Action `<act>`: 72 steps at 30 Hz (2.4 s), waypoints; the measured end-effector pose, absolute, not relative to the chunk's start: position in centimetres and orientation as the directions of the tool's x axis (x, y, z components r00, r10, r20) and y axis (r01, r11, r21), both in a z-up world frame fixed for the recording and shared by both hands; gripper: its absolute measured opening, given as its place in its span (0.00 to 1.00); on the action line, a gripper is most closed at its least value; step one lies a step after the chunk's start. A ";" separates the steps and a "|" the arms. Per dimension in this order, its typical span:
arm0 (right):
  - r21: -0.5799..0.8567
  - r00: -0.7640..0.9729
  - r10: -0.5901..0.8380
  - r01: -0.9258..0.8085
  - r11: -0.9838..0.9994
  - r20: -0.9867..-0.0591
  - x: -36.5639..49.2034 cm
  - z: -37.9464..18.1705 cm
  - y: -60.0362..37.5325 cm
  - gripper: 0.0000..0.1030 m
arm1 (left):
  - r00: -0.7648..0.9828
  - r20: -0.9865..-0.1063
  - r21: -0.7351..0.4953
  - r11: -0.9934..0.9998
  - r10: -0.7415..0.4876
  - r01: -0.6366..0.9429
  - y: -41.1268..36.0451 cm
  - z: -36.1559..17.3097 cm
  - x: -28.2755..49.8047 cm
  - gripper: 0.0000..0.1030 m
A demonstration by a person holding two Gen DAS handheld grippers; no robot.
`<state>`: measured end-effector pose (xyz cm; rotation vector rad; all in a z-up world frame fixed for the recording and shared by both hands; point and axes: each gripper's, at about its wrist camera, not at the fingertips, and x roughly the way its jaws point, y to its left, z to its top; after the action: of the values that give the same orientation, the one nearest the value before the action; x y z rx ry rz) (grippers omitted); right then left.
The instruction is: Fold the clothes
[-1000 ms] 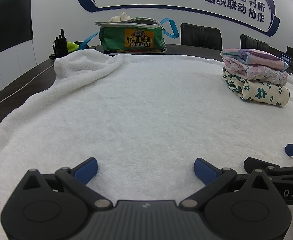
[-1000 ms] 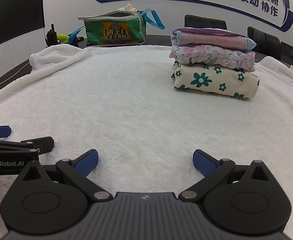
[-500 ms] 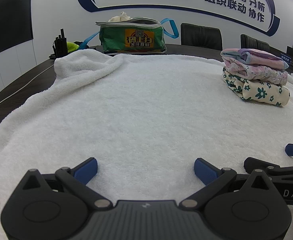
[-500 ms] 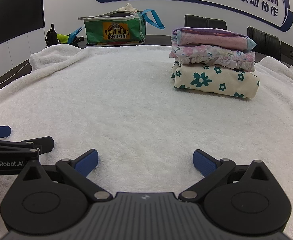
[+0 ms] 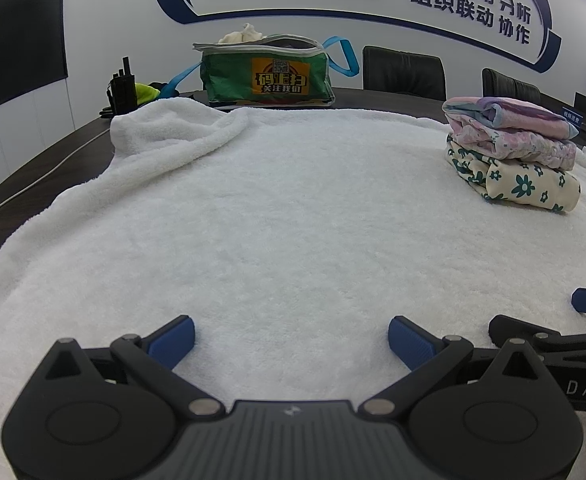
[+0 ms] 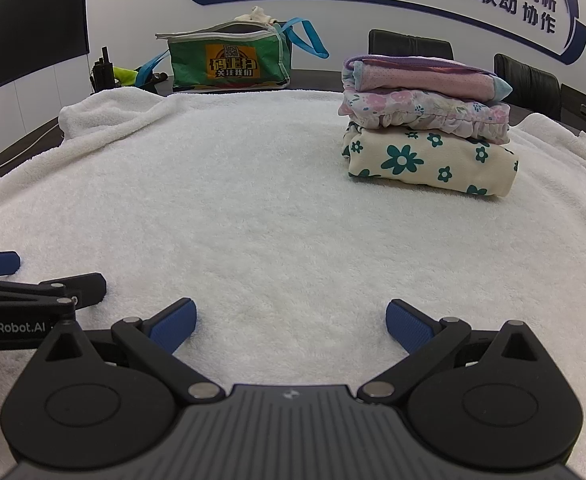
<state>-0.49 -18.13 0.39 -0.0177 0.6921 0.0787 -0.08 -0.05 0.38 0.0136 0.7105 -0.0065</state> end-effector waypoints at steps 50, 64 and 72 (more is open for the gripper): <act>-0.127 0.815 0.283 -0.395 0.910 -0.506 -12.2 6.5 -20.9 0.58 | 0.725 -0.549 -0.261 0.909 -0.416 0.324 5.4 1.5 -10.5 0.62; -0.152 0.798 0.203 -0.344 0.927 -0.568 -10.8 2.2 -18.8 0.01 | 0.798 -0.524 -0.182 0.954 -0.298 0.236 7.8 3.0 -11.9 0.00; -0.402 0.966 0.259 -0.231 0.886 0.016 -16.2 24.4 -16.5 0.01 | 0.954 -0.024 0.085 0.950 -0.300 0.301 10.6 29.5 -17.2 0.00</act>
<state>-16.22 -16.46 24.41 -0.4089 -0.0696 0.2553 -17.25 10.59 29.51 0.0877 0.0107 -0.3052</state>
